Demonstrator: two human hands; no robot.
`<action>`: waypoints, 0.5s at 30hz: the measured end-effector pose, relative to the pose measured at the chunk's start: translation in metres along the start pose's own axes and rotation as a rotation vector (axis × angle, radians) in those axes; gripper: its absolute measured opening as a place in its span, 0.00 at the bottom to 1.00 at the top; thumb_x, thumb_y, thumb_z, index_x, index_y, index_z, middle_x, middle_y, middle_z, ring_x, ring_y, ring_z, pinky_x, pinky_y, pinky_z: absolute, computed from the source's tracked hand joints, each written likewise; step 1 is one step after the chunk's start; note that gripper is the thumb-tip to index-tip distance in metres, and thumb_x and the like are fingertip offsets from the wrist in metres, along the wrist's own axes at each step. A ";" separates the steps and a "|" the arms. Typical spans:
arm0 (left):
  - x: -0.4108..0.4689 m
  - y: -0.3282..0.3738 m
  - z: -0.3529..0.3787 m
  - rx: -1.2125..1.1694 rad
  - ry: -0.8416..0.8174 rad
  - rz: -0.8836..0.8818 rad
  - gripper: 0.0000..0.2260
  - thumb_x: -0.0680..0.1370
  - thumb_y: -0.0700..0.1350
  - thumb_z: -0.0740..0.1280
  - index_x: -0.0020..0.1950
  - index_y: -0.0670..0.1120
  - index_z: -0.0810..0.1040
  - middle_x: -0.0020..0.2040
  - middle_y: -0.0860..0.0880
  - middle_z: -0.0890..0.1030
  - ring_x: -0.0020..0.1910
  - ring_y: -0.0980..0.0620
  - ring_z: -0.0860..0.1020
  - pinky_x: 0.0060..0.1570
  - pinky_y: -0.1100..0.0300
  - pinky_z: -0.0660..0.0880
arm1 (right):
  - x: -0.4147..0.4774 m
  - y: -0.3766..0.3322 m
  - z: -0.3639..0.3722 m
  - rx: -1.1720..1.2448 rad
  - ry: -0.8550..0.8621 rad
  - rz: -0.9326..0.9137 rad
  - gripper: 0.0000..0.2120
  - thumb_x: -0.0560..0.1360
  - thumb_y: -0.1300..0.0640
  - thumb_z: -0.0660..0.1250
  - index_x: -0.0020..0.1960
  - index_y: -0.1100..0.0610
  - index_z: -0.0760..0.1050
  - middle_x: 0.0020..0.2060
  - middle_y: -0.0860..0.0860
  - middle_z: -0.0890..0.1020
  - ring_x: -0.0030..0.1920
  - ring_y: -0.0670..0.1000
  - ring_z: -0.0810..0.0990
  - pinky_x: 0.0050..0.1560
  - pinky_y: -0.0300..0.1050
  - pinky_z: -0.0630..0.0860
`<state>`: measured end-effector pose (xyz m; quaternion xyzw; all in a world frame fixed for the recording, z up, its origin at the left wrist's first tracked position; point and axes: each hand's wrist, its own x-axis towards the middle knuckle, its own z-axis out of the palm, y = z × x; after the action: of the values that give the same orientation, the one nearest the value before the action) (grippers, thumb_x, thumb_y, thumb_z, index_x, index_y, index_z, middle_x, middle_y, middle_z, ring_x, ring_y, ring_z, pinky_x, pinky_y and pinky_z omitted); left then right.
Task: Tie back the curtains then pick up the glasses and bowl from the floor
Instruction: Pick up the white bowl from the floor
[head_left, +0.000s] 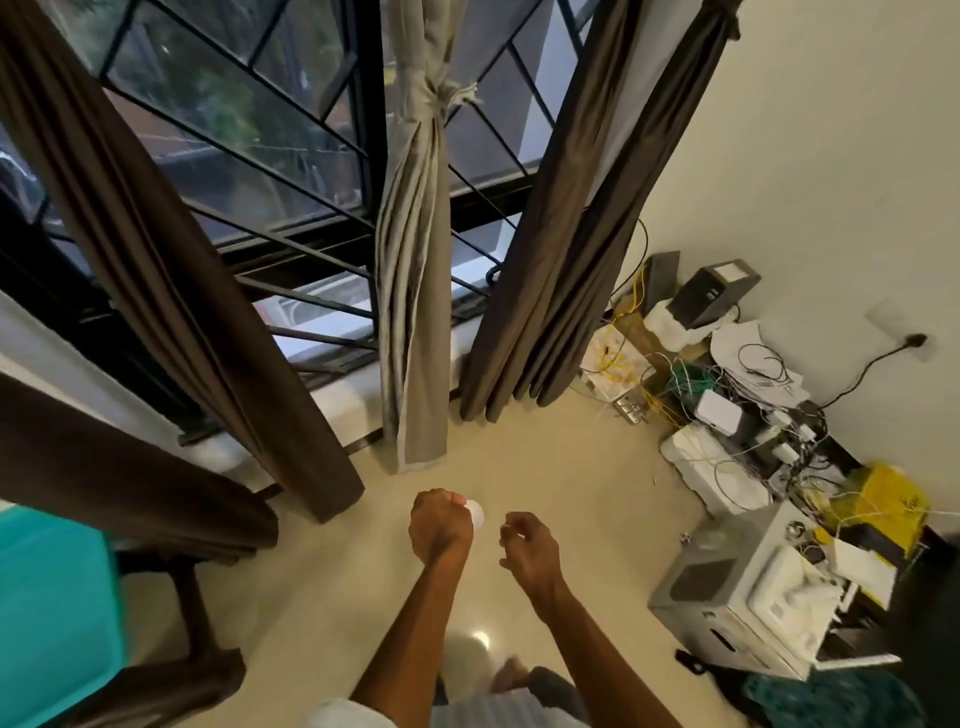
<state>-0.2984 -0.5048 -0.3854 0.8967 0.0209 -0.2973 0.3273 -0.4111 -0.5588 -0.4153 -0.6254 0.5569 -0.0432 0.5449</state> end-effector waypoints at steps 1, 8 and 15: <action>0.005 0.001 0.002 -0.002 0.004 0.005 0.10 0.77 0.41 0.64 0.52 0.45 0.85 0.55 0.46 0.84 0.53 0.42 0.82 0.47 0.54 0.77 | 0.005 -0.002 -0.001 -0.005 -0.009 0.003 0.07 0.80 0.59 0.62 0.55 0.52 0.77 0.47 0.51 0.83 0.41 0.53 0.83 0.49 0.55 0.84; 0.017 0.003 0.024 0.063 0.044 -0.050 0.09 0.76 0.46 0.65 0.48 0.49 0.86 0.51 0.49 0.84 0.48 0.45 0.83 0.44 0.55 0.81 | 0.037 0.004 -0.010 -0.036 -0.047 0.062 0.08 0.80 0.58 0.62 0.56 0.53 0.78 0.48 0.51 0.83 0.43 0.54 0.84 0.52 0.56 0.83; 0.015 0.038 0.047 -0.038 0.142 -0.142 0.07 0.76 0.43 0.68 0.45 0.48 0.87 0.50 0.48 0.85 0.48 0.45 0.83 0.40 0.60 0.70 | 0.085 -0.006 -0.049 0.014 -0.168 0.100 0.07 0.80 0.62 0.63 0.54 0.58 0.79 0.48 0.58 0.83 0.40 0.51 0.80 0.48 0.52 0.83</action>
<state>-0.3016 -0.5652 -0.4007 0.9054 0.1131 -0.2551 0.3201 -0.4076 -0.6539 -0.4383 -0.5944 0.5392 0.0328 0.5956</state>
